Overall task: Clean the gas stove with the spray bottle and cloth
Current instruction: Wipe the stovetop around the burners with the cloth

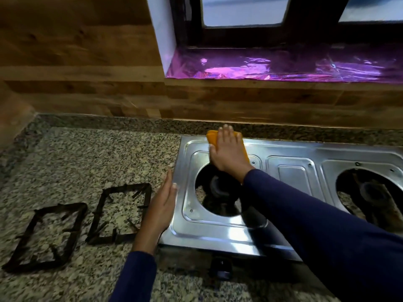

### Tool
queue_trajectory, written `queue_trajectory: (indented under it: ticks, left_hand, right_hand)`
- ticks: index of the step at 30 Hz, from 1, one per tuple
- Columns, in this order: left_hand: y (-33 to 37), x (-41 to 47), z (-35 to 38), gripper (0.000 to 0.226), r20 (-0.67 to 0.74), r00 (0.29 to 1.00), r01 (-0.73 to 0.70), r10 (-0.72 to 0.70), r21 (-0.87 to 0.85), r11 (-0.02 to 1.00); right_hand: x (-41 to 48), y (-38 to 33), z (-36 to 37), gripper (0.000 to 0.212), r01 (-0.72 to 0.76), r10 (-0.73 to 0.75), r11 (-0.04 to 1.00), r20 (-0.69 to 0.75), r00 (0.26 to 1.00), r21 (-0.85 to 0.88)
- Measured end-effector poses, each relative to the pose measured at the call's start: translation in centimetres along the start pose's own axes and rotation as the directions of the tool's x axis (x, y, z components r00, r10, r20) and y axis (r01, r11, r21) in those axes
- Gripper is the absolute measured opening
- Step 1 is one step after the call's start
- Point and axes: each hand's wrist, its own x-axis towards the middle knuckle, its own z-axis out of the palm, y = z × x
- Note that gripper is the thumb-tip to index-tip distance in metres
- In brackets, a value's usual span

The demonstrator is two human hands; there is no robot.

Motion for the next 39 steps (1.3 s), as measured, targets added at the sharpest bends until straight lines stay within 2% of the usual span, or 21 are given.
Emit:
queue_trajectory:
  ticks: [3, 5, 9, 12, 15, 17, 19, 22, 28, 32, 34, 37, 39]
  left_hand:
    - [-0.1, 0.5, 0.1, 0.052, -0.021, 1.0, -0.023, 0.023, -0.008, 1.0]
    - [-0.6, 0.9, 0.1, 0.051, -0.022, 0.999, -0.042, 0.042, -0.017, 0.999]
    - [-1.2, 1.1, 0.0, 0.05, -0.048, 0.997, -0.054, 0.053, -0.015, 0.998]
    - [-1.2, 0.8, 0.1, 0.05, -0.041, 0.999, -0.033, 0.033, -0.001, 0.999]
    - [-1.3, 0.5, 0.0, 0.052, -0.046, 0.999, -0.014, 0.017, 0.056, 0.998]
    - [-1.3, 0.5, 0.0, 0.052, -0.048, 0.998, -0.042, 0.046, 0.074, 0.996]
    - [-1.3, 0.6, 0.0, 0.052, -0.059, 0.996, -0.057, 0.062, 0.077, 0.995]
    - [-1.2, 0.8, 0.0, 0.05, -0.083, 0.994, -0.067, 0.074, 0.085, 0.994]
    - [-1.6, 1.1, 0.0, 0.051, -0.084, 0.993, -0.069, 0.078, 0.106, 0.992]
    - [-1.5, 1.0, -0.1, 0.051, -0.084, 0.993, -0.075, 0.085, 0.117, 0.99]
    - [-1.3, 0.8, -0.1, 0.051, -0.082, 0.993, -0.072, 0.083, 0.123, 0.99]
    - [-0.8, 0.5, -0.2, 0.05, -0.086, 0.993, -0.071, 0.081, 0.114, 0.991]
    - [-0.5, 0.2, -0.2, 0.049, -0.1, 0.993, -0.057, 0.068, 0.11, 0.992]
  right_hand:
    - [1.6, -4.9, 0.7, 0.068, 0.181, -0.181, 0.984, 0.07, 0.981, 0.006]
    - [2.1, -7.1, 1.0, 0.066, 0.318, -0.316, 0.948, 0.123, 0.941, 0.005]
    - [1.9, -7.1, 0.6, 0.059, 0.484, -0.488, 0.872, 0.179, 0.854, 0.072]
    - [1.9, -3.2, -0.5, 0.057, 0.448, -0.448, 0.893, 0.182, 0.875, 0.044]
    - [1.3, 4.0, -2.3, 0.06, 0.265, -0.261, 0.964, 0.139, 0.955, -0.009]
    - [0.0, 9.3, -3.8, 0.062, 0.168, -0.161, 0.985, 0.138, 0.977, -0.042]
    - [-2.3, 13.2, -4.9, 0.071, 0.149, -0.136, 0.986, 0.154, 0.979, -0.078]
    - [-7.1, 15.2, -4.9, 0.096, 0.293, -0.273, 0.953, 0.206, 0.94, -0.074]
    - [-20.7, 13.8, -3.4, 0.063, 0.557, -0.547, 0.83, 0.239, 0.802, 0.029]
    - [-21.5, 14.2, -4.0, 0.059, 0.617, -0.623, 0.778, 0.275, 0.732, 0.119]
    - [-18.3, 14.9, -3.8, 0.059, 0.554, -0.562, 0.826, 0.239, 0.792, 0.106]
    - [-10.7, 15.1, -3.3, 0.069, 0.277, -0.277, 0.961, 0.089, 0.957, 0.017]
    - [-6.8, 13.9, -3.1, 0.068, 0.103, -0.103, 0.994, 0.025, 0.994, -0.024]
